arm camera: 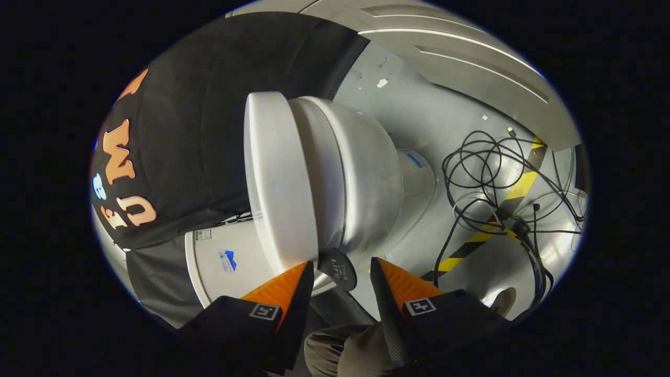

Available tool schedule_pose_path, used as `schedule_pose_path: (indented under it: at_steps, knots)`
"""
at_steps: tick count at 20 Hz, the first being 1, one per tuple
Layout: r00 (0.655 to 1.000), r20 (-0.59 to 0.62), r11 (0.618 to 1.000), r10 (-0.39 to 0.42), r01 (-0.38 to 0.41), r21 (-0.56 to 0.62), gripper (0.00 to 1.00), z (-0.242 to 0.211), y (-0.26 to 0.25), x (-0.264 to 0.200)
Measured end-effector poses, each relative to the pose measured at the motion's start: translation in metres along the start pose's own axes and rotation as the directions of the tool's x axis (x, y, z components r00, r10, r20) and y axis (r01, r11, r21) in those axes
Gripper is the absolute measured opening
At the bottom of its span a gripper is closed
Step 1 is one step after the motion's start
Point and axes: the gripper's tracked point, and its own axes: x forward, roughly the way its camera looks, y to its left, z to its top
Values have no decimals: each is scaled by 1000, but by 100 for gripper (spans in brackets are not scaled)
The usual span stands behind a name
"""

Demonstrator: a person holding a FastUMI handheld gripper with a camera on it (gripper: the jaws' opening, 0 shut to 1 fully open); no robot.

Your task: Open the toilet lid.

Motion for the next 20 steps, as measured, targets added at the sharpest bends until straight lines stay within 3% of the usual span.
schedule_pose_path:
  at_steps: [4,8,10,12,17,20]
  knots:
    - [998,47,999,-35,37,-35,37,15,-1,6]
    - [999,40,1000,21,-21,3,31,13,1,1]
    - [996,46,996,83,-83,11,18,17,6,-4]
    - [995,61,997,76,-75,-14,9,15,8,-5]
    - [994,95,999,47,-48,8,8,18,8,-5]
    - [993,104,998,55,-50,-47,8,16,12,-7]
